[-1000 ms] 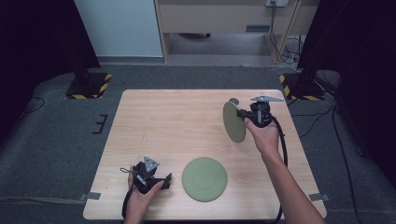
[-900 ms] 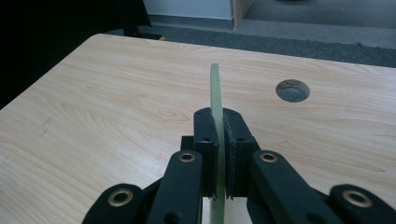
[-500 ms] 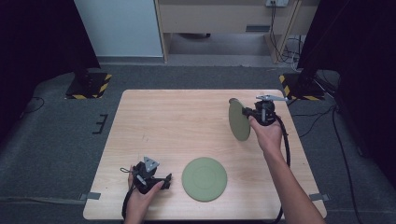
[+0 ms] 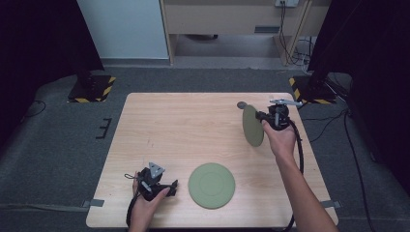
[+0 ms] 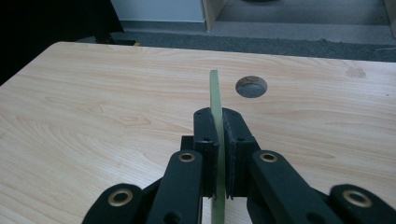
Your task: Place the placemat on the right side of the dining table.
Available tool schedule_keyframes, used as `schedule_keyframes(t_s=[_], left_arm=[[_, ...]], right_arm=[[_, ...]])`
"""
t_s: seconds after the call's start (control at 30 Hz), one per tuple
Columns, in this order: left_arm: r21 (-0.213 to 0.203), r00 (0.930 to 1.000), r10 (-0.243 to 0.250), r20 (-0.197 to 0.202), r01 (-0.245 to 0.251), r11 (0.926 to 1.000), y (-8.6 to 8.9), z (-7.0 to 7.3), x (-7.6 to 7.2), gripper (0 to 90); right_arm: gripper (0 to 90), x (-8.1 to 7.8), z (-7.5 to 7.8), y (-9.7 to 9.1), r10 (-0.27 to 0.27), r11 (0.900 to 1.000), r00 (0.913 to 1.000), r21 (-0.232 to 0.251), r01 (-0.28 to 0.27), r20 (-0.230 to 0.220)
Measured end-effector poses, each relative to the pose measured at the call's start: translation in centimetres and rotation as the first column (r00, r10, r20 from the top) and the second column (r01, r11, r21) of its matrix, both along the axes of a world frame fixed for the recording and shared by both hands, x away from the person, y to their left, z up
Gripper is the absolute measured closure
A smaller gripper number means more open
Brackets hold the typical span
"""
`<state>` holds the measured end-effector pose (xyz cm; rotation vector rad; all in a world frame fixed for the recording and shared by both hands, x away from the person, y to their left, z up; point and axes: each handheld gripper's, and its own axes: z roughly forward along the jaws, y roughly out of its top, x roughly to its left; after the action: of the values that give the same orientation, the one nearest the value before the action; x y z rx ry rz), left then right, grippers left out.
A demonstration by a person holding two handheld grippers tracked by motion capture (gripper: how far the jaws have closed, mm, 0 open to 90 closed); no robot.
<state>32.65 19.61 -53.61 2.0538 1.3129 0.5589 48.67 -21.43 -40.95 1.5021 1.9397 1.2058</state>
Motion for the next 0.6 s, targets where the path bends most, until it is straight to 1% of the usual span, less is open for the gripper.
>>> schedule_keyframes(t_s=[0.13, 0.17, 0.3, 0.5, 0.6], left_arm=[[0.0, 1.0, -0.001, 0.0, 0.001, 1.0, 0.0, 0.0, 0.0, 1.7], [-0.001, 1.0, -0.003, -0.001, 0.003, 1.0, 0.0, 0.0, 0.0, 1.7], [-0.003, 1.0, -0.002, -0.003, 0.002, 1.0, 0.0, 0.0, 0.0, 1.7], [-0.005, 1.0, -0.002, -0.004, 0.002, 1.0, 0.0, 0.0, 0.0, 1.7], [-0.005, 1.0, -0.002, -0.004, 0.002, 1.0, 0.0, 0.0, 0.0, 1.6]], right_arm=[[85.7, 0.1, -0.2, -0.3, -0.002, 1.0, 1.0, 0.001, 0.002, -0.001], [85.8, 0.1, -0.2, -0.4, -0.004, 1.0, 1.0, 0.008, 0.004, -0.003], [85.7, 0.2, -0.3, -0.5, -0.007, 1.0, 1.0, 0.006, 0.007, 0.004], [85.7, 0.3, -0.4, -0.9, -0.018, 0.9998, 0.9998, -0.001, 0.018, 0.006], [85.7, 0.2, -0.5, -1.4, -0.029, 0.9995, 0.9995, -0.01, 0.029, 0.008]])
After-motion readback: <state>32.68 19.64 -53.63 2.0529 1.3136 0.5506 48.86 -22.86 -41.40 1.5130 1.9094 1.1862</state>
